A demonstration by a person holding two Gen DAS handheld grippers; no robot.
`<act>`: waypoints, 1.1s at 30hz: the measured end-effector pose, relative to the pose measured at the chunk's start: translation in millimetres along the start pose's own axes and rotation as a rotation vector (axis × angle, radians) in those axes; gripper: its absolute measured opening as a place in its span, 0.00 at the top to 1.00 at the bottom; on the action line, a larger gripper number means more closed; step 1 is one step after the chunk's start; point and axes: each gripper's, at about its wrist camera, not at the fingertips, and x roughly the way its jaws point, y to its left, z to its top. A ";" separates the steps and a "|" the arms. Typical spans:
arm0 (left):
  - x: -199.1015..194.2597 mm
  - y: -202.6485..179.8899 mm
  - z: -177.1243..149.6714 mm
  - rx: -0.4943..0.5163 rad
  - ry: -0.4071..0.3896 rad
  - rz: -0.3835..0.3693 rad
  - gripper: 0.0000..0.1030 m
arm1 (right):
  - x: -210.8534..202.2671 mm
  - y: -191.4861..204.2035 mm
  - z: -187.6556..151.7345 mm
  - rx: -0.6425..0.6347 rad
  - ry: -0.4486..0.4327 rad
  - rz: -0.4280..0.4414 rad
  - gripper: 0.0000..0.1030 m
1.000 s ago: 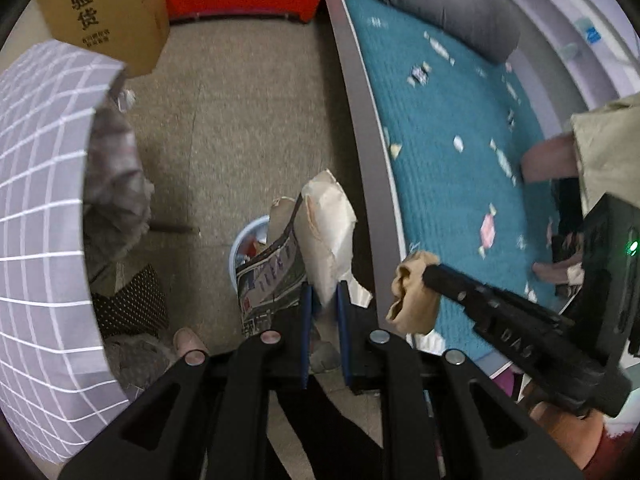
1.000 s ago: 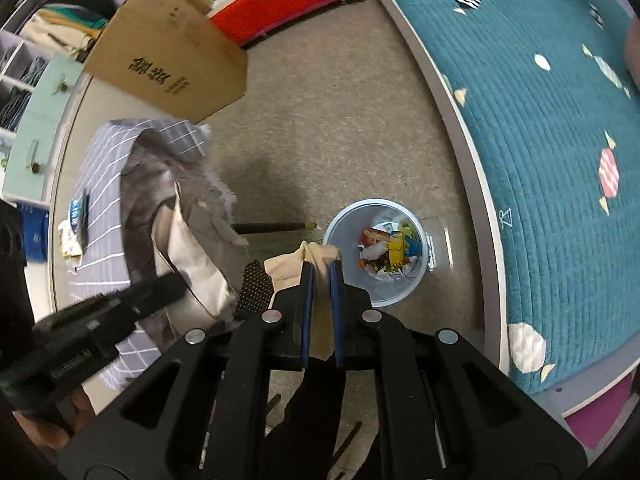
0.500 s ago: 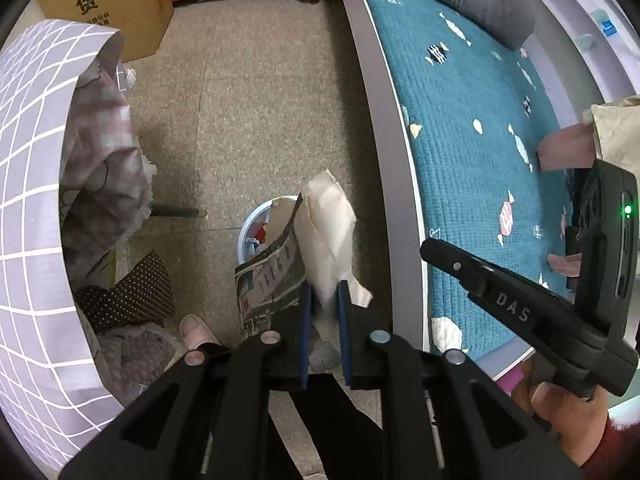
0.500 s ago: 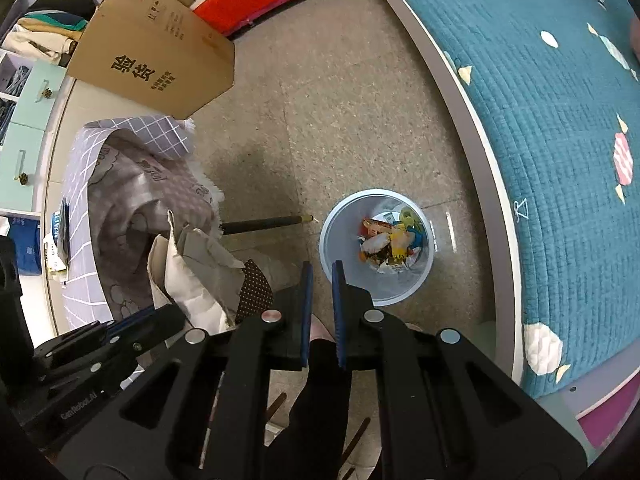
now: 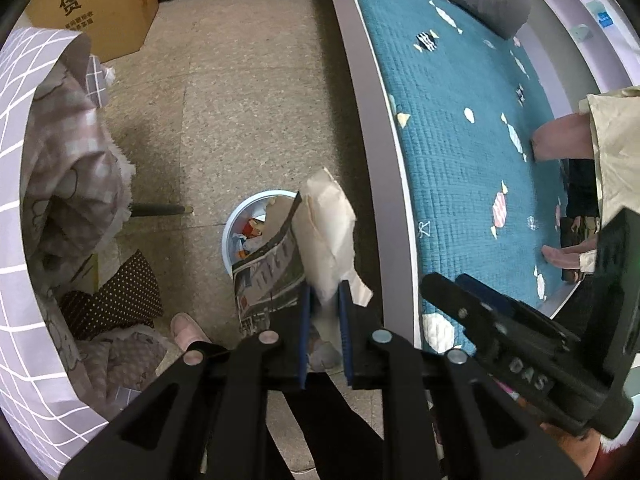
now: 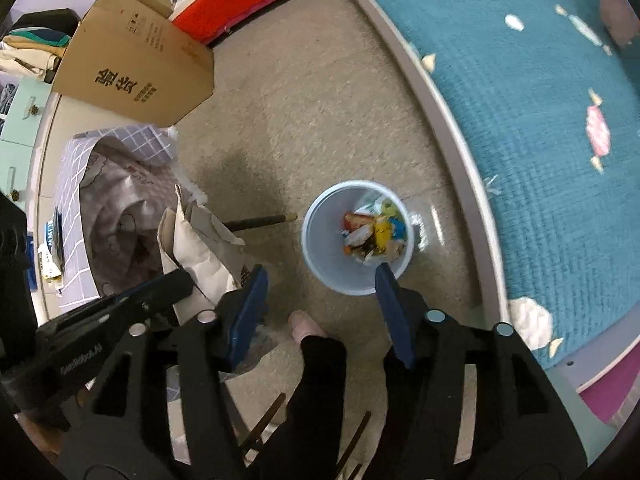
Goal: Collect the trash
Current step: 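Carry the newspaper and paper bag over the bin and open both grippers, then swing both open grippers back toward the table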
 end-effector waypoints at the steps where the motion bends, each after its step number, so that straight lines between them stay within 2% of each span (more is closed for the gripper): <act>1: 0.3 -2.2 0.6 0.002 0.001 -0.002 0.87 | -2.7 -1.4 -0.4 0.001 -0.003 0.002 0.46; 10: 3.1 -28.5 3.7 0.036 0.000 -0.026 0.86 | -26.8 -18.7 -3.4 0.044 -0.052 0.013 0.44; 12: 4.8 -30.4 4.1 0.032 0.008 -0.028 0.83 | -29.3 -24.4 -3.5 0.057 -0.055 0.016 0.44; 13: 8.0 -30.6 4.1 0.018 0.029 -0.034 0.80 | -30.3 -27.2 -4.1 0.064 -0.056 0.017 0.44; 15: 13.4 -29.0 3.4 -0.008 0.062 -0.036 0.61 | -31.9 -31.1 -5.8 0.071 -0.057 0.016 0.44; 18: 15.8 -26.3 -0.7 -0.026 0.069 -0.017 0.41 | -34.6 -36.6 -8.3 0.079 -0.056 0.016 0.44; 26: -6.6 -23.9 -5.5 -0.046 0.015 0.026 0.34 | -41.2 -32.2 -9.1 0.065 -0.051 0.028 0.44; 33: -47.9 -8.1 -4.8 -0.089 -0.060 0.053 0.34 | -51.6 10.0 -4.6 -0.013 -0.062 0.067 0.44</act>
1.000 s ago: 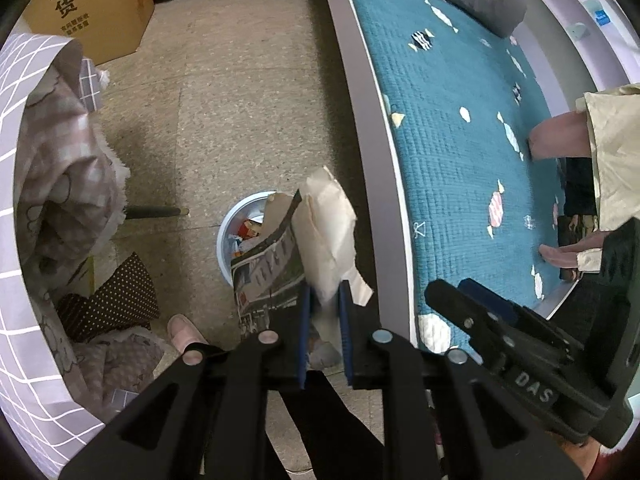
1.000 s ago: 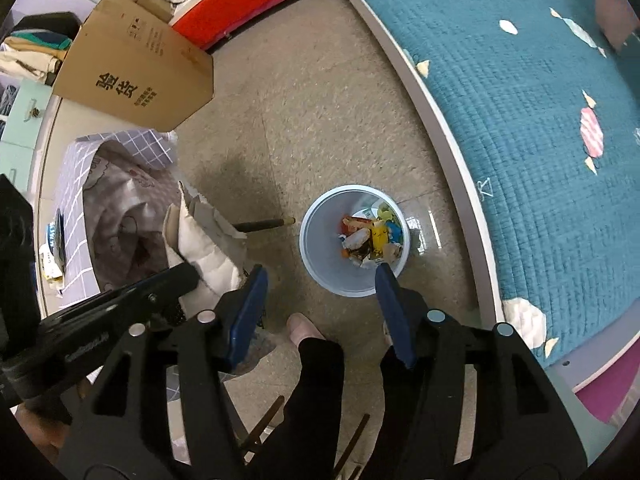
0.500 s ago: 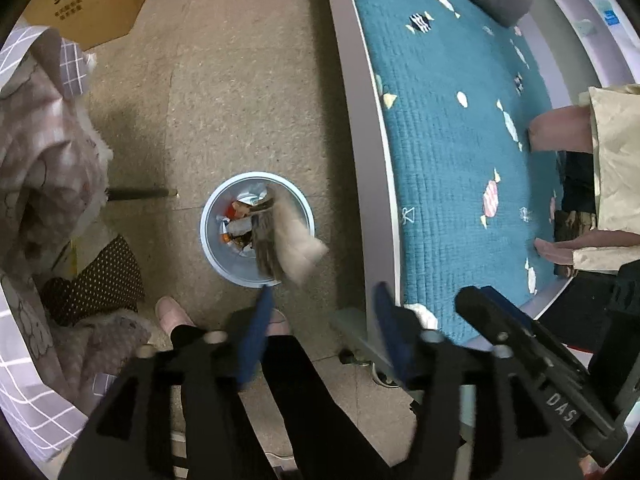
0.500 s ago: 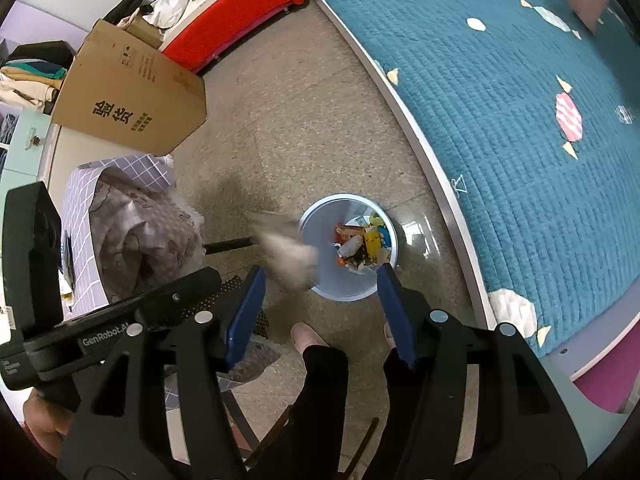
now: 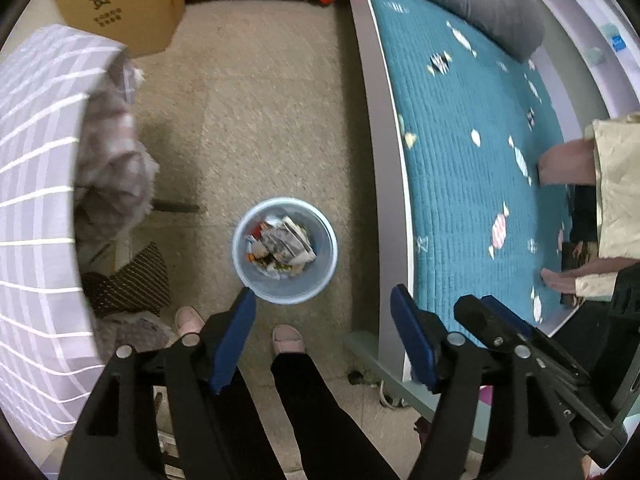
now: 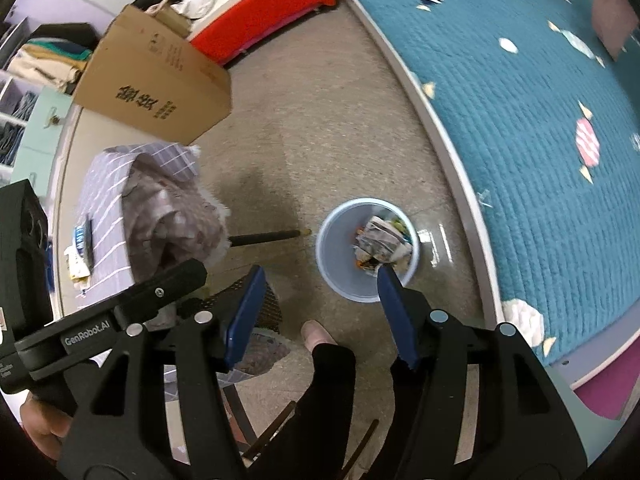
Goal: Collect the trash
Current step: 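Swing both open grippers back toward the table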
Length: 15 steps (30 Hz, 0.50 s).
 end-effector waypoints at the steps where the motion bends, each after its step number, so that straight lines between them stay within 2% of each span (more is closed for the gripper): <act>1: -7.5 3.6 1.0 -0.006 -0.017 0.005 0.34 | -1.3 8.7 1.5 -0.011 -0.002 0.008 0.44; 7: -69.6 50.9 5.1 -0.076 -0.148 0.023 0.32 | -2.6 70.3 11.7 -0.096 -0.007 0.047 0.42; 10: -101.7 94.7 2.7 -0.160 -0.206 0.026 0.32 | 5.7 111.6 15.5 -0.159 0.001 0.070 0.42; 15: -145.8 188.6 -11.4 -0.309 -0.282 0.072 0.31 | 32.1 196.9 12.4 -0.262 0.038 0.117 0.42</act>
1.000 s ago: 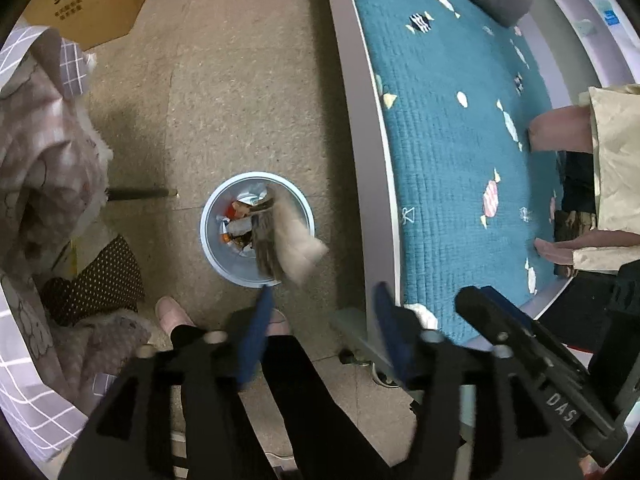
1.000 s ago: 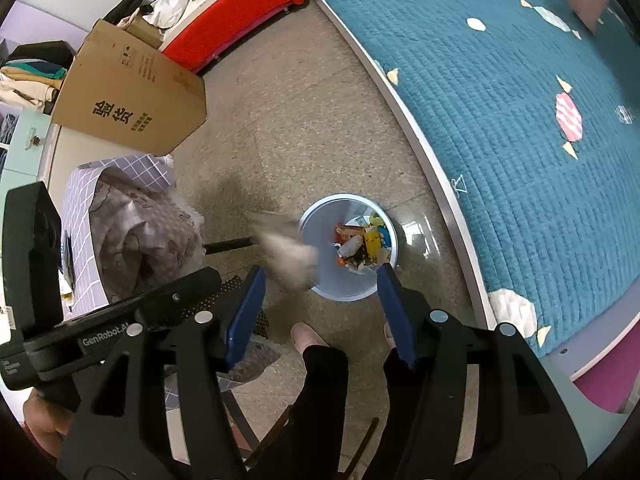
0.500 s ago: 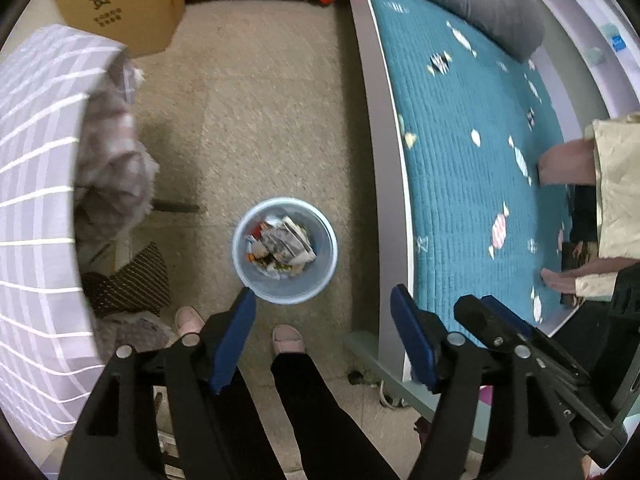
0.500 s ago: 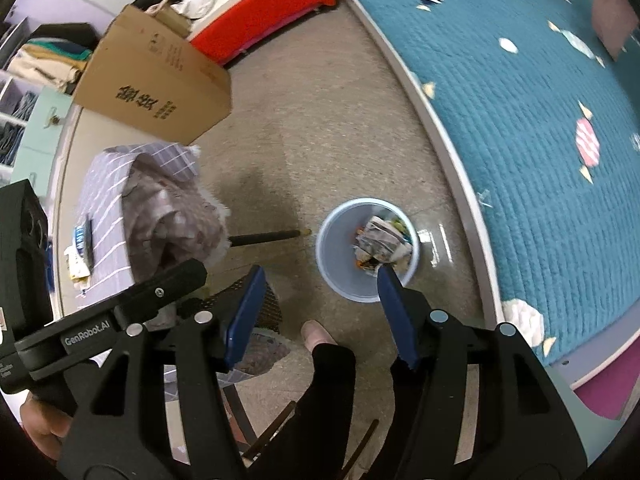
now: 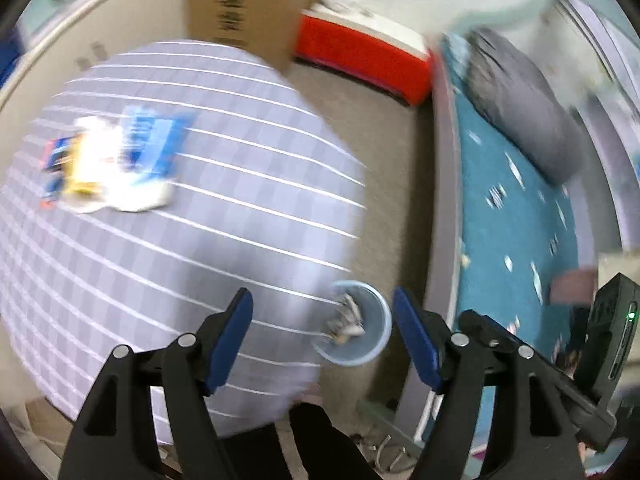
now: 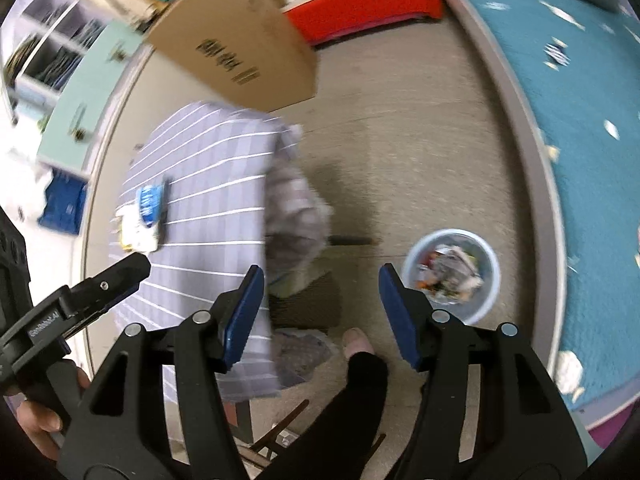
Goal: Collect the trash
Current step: 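Swing both open grippers back toward the table, then grasp the cookie wrapper with the left gripper while the right gripper grasps the yellow medicine box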
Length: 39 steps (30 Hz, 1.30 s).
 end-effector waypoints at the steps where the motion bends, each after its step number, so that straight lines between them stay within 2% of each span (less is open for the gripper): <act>1: -3.9 18.8 3.8 -0.026 -0.010 0.016 0.31 | 9.1 18.8 3.8 -0.026 0.011 0.010 0.42; 7: -19.3 142.4 29.7 -0.229 -0.031 0.083 0.31 | 67.2 112.8 17.0 -0.140 0.081 0.057 0.43; 12: -27.2 214.0 48.6 -0.306 -0.046 0.125 0.31 | 108.7 182.8 22.5 -0.204 0.115 0.084 0.42; 17: -27.9 264.5 60.9 -0.356 -0.044 0.124 0.31 | 139.0 232.9 24.5 -0.244 0.135 0.085 0.42; 23: -13.7 304.6 65.7 -0.348 0.000 0.122 0.31 | 165.4 265.2 30.2 -0.269 0.150 0.046 0.42; 31: 33.3 300.0 88.1 -0.185 0.058 0.141 0.32 | 188.0 276.2 42.5 -0.272 0.157 -0.010 0.43; 33: 48.6 297.8 91.5 -0.153 0.096 0.142 0.44 | 191.0 274.3 45.1 -0.261 0.160 -0.019 0.42; 35: 50.9 294.1 95.0 -0.121 0.076 0.151 0.47 | 192.9 269.7 47.7 -0.256 0.164 -0.027 0.43; 37: 53.4 290.7 100.6 -0.093 0.078 0.165 0.59 | 195.6 269.4 50.1 -0.258 0.166 -0.035 0.43; 39: 54.9 289.8 105.2 -0.060 0.082 0.209 1.00 | 197.3 269.5 52.4 -0.257 0.170 -0.035 0.43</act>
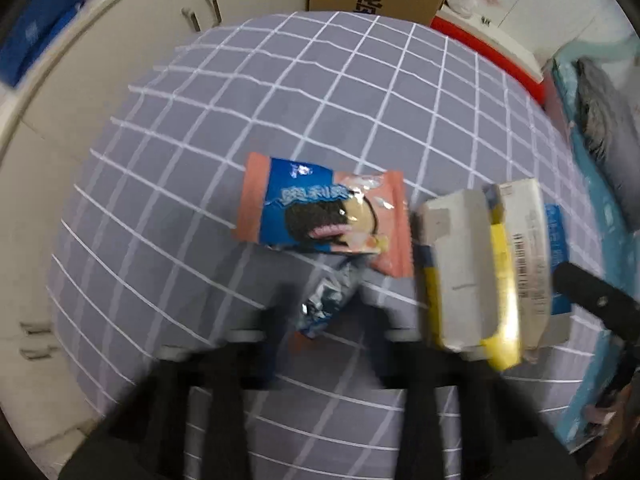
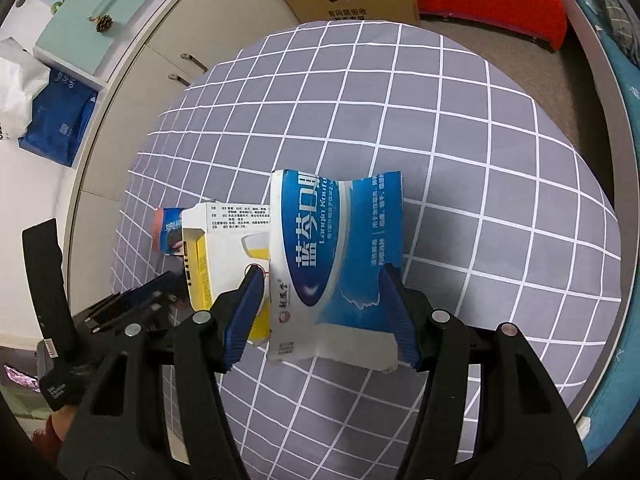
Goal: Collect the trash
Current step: 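Grasp the cookie wrapper with the left gripper while the right gripper grasps the yellow medicine box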
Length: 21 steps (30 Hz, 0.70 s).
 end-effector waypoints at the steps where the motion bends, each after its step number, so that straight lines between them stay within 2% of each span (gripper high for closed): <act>1: 0.6 2.3 2.3 -0.005 0.007 -0.019 1.00 | 0.8 1.2 0.8 -0.002 0.001 0.001 0.43; 2: 0.8 6.7 4.8 -0.027 0.013 -0.042 1.00 | 2.9 3.2 2.7 -0.005 0.003 0.000 0.43; 4: -1.8 14.5 7.4 -0.049 0.007 -0.040 1.00 | 5.3 5.1 5.0 -0.006 0.008 0.003 0.43; 9: -24.7 28.4 5.8 -0.100 -0.051 -0.068 1.00 | 7.8 14.3 7.0 -0.025 0.004 -0.003 0.43; 13: -47.0 26.0 2.4 -0.123 -0.099 -0.104 1.00 | -1.5 21.5 8.0 -0.034 -0.021 0.030 0.43; 17: -61.3 25.7 -3.8 -0.142 -0.128 -0.107 1.00 | -6.8 45.9 12.3 -0.097 -0.030 0.075 0.43; 21: -66.5 34.9 -11.4 -0.164 -0.134 -0.098 1.00 | 5.6 72.8 12.9 -0.168 0.007 0.088 0.43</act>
